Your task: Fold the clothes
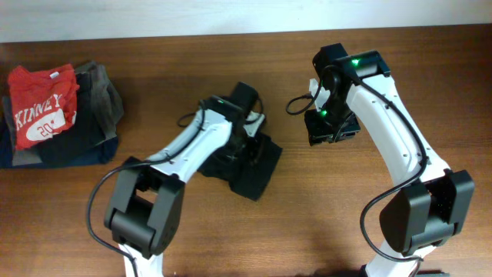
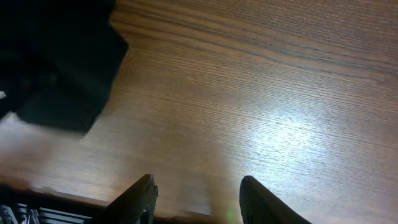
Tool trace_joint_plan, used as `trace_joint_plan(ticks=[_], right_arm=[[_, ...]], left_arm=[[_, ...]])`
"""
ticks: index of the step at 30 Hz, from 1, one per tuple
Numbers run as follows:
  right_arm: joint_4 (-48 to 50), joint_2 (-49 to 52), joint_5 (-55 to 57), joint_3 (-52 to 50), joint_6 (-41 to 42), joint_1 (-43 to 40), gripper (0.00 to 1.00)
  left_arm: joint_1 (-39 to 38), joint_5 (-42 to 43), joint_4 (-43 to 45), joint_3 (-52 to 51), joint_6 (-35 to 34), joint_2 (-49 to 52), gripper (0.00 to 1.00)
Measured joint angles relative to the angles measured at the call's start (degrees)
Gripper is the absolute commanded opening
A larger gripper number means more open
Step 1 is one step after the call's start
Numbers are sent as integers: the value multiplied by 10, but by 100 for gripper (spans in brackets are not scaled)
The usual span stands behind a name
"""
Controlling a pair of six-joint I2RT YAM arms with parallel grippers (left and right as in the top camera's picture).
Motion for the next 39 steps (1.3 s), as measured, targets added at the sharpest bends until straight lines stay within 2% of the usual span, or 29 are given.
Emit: trace_joint_plan(ticks=[7, 8, 9, 12, 15, 19, 20, 22, 27, 28, 30, 31, 32, 33, 39], right_arm=[[0, 0, 0, 0, 0, 0, 48], [0, 0, 0, 0, 0, 0, 48], [-1, 0, 0, 0, 0, 0, 48], [-1, 0, 0, 0, 0, 0, 48], [0, 0, 0, 0, -3, 0, 52], [1, 0, -24, 0, -37, 0, 53], [7, 0, -50, 0, -54, 1, 56], [27, 0, -86, 0, -73, 4, 60], [96, 1, -153, 0, -95, 34, 60], [114, 5, -167, 0, -98, 50, 57], [137, 17, -181, -1, -103, 73, 44], [145, 24, -185, 0, -102, 82, 36], [162, 40, -191, 0, -102, 96, 20], [168, 55, -194, -1, -106, 104, 16], [220, 128, -198, -2, -106, 121, 16]], left_arm=[[3, 5, -2, 0, 0, 1, 25], [4, 3, 1, 0, 0, 1, 34], [4, -2, 6, 0, 0, 1, 36], [4, -48, 36, 0, -2, 1, 36], [12, -78, 14, 20, 12, 2, 37], [62, -118, -13, 94, 22, 2, 42], [85, -124, -18, 107, 23, 2, 42], [113, -131, -28, 111, 23, 2, 42], [154, -141, -77, 110, 24, 2, 42], [154, -141, -84, 109, 24, 2, 42], [152, -141, -83, 94, 24, 2, 42], [152, -141, -81, 84, 24, 3, 42], [151, -142, -77, 70, 24, 3, 42], [152, -146, -73, 53, 24, 3, 42], [152, -167, -23, -4, 24, 3, 42]])
